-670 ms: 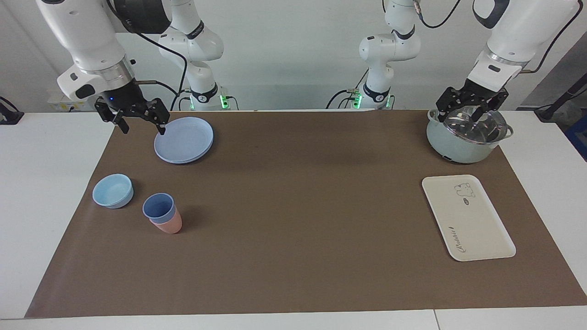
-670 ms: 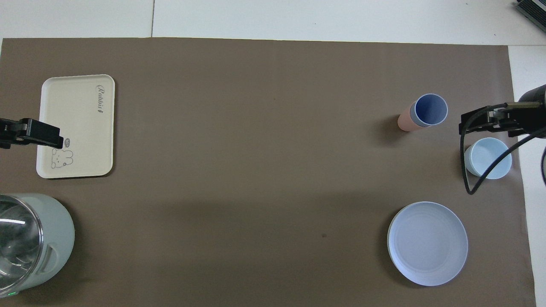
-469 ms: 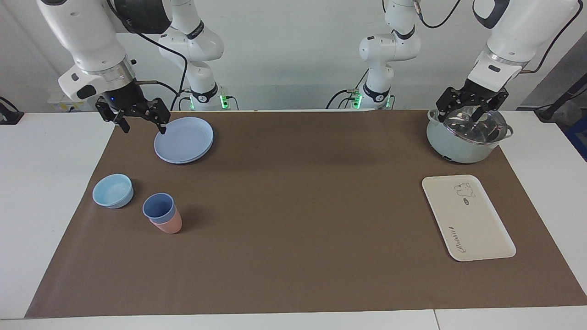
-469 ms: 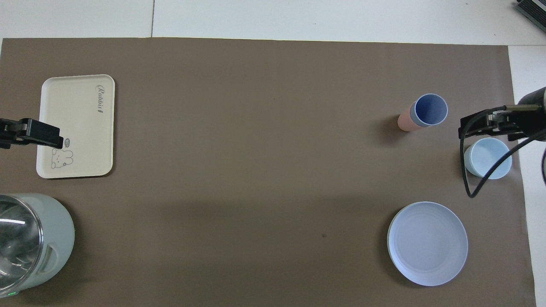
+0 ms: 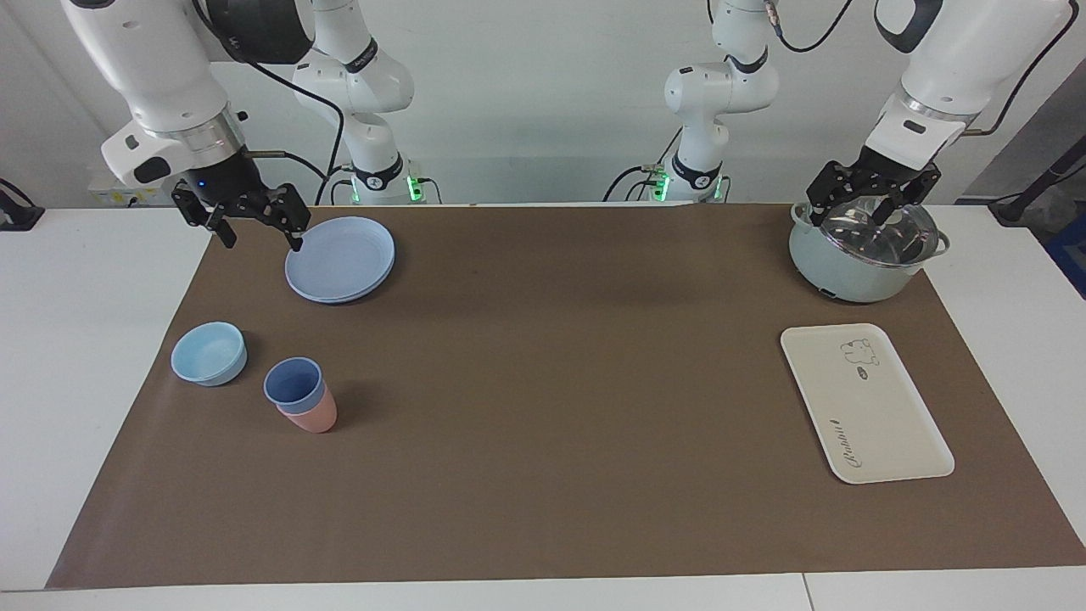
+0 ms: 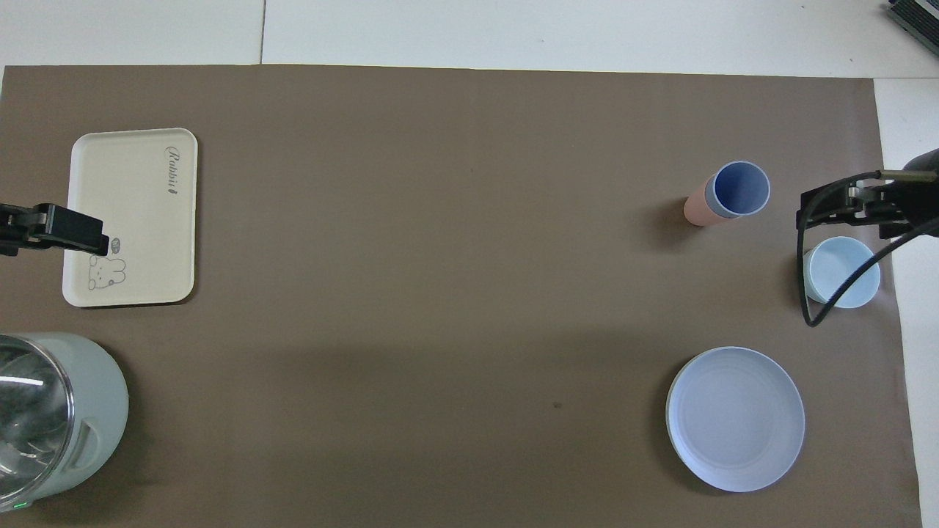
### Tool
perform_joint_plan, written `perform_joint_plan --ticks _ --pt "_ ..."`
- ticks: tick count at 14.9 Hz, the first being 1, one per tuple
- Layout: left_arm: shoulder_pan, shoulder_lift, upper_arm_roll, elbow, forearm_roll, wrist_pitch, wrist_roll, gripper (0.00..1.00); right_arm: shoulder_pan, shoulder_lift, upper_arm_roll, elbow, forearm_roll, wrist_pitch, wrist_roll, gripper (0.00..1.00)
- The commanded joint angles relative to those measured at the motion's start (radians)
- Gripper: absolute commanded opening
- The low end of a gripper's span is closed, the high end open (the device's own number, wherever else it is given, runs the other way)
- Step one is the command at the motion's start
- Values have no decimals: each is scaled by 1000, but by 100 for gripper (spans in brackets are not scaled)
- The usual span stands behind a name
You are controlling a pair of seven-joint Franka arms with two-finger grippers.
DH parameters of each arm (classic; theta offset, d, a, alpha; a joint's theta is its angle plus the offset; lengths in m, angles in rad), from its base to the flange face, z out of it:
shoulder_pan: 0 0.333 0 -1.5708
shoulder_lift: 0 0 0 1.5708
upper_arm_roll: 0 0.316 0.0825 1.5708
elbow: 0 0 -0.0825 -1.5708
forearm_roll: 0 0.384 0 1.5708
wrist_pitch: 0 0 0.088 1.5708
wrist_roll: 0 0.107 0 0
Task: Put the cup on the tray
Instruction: 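Raise the right gripper from beside the light-blue bowl, then move the right gripper over the pink cup and lower it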
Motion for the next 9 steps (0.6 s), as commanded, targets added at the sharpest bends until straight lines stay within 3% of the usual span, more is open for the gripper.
perform_joint_plan --ticks 1,4,9 --pt "9 -12 -7 -14 16 -5 -4 100 -37 56 3 27 27 24 151 98" --pt "9 -12 -7 -14 16 -6 -4 100 -107 179 -5 114 87 58 309 98" --pt "9 -12 -7 -14 16 -6 -4 100 -176 438 -6 345 197 60 537 98"
